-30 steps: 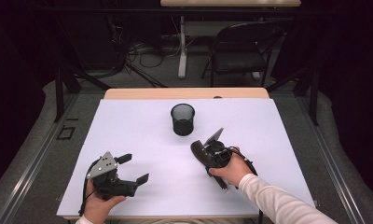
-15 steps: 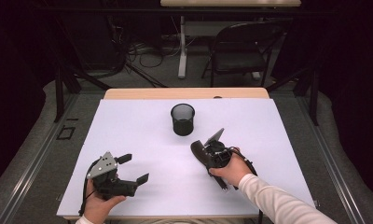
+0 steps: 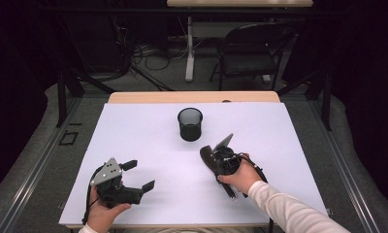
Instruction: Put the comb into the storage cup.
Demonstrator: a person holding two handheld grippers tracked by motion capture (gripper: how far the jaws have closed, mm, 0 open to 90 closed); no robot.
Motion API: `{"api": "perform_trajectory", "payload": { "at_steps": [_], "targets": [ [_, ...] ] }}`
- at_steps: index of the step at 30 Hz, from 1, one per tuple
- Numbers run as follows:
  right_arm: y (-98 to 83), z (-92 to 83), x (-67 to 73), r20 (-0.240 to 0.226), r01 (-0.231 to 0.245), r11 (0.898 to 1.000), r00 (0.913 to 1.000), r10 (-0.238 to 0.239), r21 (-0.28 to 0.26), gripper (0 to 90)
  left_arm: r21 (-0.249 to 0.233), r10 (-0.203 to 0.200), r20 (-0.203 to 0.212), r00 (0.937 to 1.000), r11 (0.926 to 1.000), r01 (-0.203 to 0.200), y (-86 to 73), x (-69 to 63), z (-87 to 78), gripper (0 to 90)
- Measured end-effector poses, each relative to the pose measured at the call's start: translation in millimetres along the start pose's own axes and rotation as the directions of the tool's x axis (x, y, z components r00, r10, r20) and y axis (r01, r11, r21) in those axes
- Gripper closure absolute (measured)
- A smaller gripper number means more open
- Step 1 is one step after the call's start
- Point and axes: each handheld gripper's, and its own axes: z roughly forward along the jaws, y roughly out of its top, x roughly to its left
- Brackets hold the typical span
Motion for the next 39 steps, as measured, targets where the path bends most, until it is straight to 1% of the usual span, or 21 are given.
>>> {"api": "perform_trajectory", "payload": {
  "at_steps": [15, 17, 19, 20, 21, 24, 28, 29, 32, 33, 34, 35, 37, 39],
  "targets": [
    [-0.2, -0.6, -0.9, -0.003, 0.014, 1.000, 0.9999, -0.014, 0.000, 72.8, 0.002, -0.002, -0.001, 1.0000, 1.0000, 0.002, -0.3, -0.1, 0.4, 4.4],
    [-0.5, -1.0, -1.0, -0.008, 0.008, 1.000, 0.9999, -0.008, -0.001, 72.8, 0.001, -0.002, -0.002, 1.0000, 1.0000, 0.002, -0.4, -0.1, 0.5, 4.4],
    [-0.6, -2.1, -2.4, -0.017, 0.015, 1.000, 0.9997, -0.015, -0.006, 72.8, -0.001, 0.002, -0.005, 1.0000, 1.0000, -0.002, -0.6, 0.1, 0.7, 4.4],
    [-1.5, -1.0, -2.4, -0.033, 0.000, 0.999, 0.9994, -0.001, -0.036, 72.9, -0.001, 0.002, -0.007, 1.0000, 1.0000, -0.002, -0.7, 0.1, 0.8, 4.4],
    [-1.6, -2.5, -2.7, -0.033, -0.003, 1.000, 0.9995, 0.002, -0.025, 72.9, 0.001, 0.002, -0.009, 1.0000, 1.0000, -0.002, -0.7, 0.2, 0.8, 4.4],
    [-1.6, -6.4, -4.9, -0.027, 0.011, 1.000, 0.9996, -0.012, -0.023, 72.9, 0.001, 0.003, -0.011, 0.9999, 1.0000, -0.003, -0.9, 0.3, 0.9, 4.4],
    [-2.7, -10.2, -6.4, -0.034, 0.016, 0.999, 0.9993, -0.017, -0.040, 72.9, -0.001, 0.004, -0.013, 0.9999, 1.0000, -0.004, -1.1, 0.4, 1.2, 4.4],
    [-2.8, -10.9, -7.1, -0.030, 0.024, 0.999, 0.9992, -0.025, -0.046, 73.0, -0.001, 0.004, -0.016, 0.9999, 1.0000, -0.004, -1.1, 0.4, 1.2, 4.4],
    [-3.0, -14.1, -7.7, -0.035, 0.023, 0.999, 0.9991, -0.025, -0.044, 72.9, -0.002, 0.003, -0.015, 0.9999, 1.0000, -0.003, -1.2, 0.4, 1.1, 4.4],
    [-5.1, -8.6, -7.3, -0.068, 0.002, 0.991, 0.9976, -0.012, -0.137, 72.9, -0.002, 0.002, -0.015, 0.9999, 1.0000, -0.003, -1.2, 0.5, 1.1, 4.4],
    [-3.8, -14.8, -7.1, -0.046, 0.015, 0.998, 0.9988, -0.018, -0.064, 72.9, -0.001, 0.005, -0.014, 0.9999, 1.0000, -0.005, -1.2, 0.7, 1.2, 4.4],
    [-3.6, -15.8, -7.9, -0.044, 0.030, 0.998, 0.9985, -0.033, -0.063, 72.9, 0.000, 0.005, -0.014, 0.9999, 1.0000, -0.005, -1.3, 0.7, 1.2, 4.4],
    [-3.6, -18.3, -8.0, -0.045, 0.037, 0.998, 0.9982, -0.040, -0.057, 72.9, 0.002, 0.004, -0.014, 0.9999, 1.0000, -0.004, -1.3, 0.9, 1.2, 4.4],
    [-4.1, -19.3, -7.5, -0.049, 0.039, 0.997, 0.9979, -0.043, -0.070, 72.9, 0.001, 0.004, -0.015, 0.9999, 1.0000, -0.004, -1.4, 1.0, 1.2, 4.5]
  ]
}}
